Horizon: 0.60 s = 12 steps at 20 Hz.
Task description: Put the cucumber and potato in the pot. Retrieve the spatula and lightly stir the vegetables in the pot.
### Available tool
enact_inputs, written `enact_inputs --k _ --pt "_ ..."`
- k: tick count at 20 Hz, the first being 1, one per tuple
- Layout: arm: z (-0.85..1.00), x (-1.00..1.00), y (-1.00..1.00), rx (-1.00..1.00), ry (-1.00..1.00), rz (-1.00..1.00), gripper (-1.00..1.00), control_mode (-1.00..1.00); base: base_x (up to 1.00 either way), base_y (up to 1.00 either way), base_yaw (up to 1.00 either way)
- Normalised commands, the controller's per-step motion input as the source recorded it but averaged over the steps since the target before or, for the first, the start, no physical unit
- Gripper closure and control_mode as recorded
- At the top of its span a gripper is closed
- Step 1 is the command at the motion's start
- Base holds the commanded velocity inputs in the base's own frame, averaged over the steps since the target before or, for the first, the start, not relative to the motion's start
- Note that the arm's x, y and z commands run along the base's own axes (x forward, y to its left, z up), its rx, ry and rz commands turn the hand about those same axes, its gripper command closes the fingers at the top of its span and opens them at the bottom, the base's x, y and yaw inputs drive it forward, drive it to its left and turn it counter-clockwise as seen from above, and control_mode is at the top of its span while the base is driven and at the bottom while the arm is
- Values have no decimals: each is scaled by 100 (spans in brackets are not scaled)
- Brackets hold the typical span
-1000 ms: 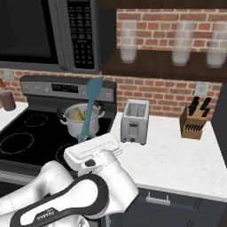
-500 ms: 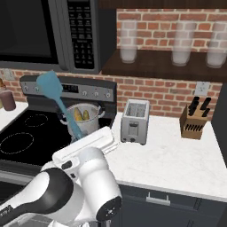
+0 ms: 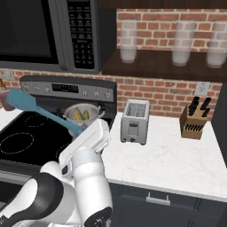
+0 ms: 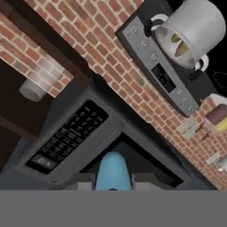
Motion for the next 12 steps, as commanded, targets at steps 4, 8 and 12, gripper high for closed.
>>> enact_inputs --k 4,8,12 --pt "17 1 -23 -35 -43 0 100 -100 0 0 0" --pt "12 19 -32 -33 -37 -2 100 -100 0 0 0" --pt "1 33 -10 -31 -30 -31 100 -100 0 0 0"
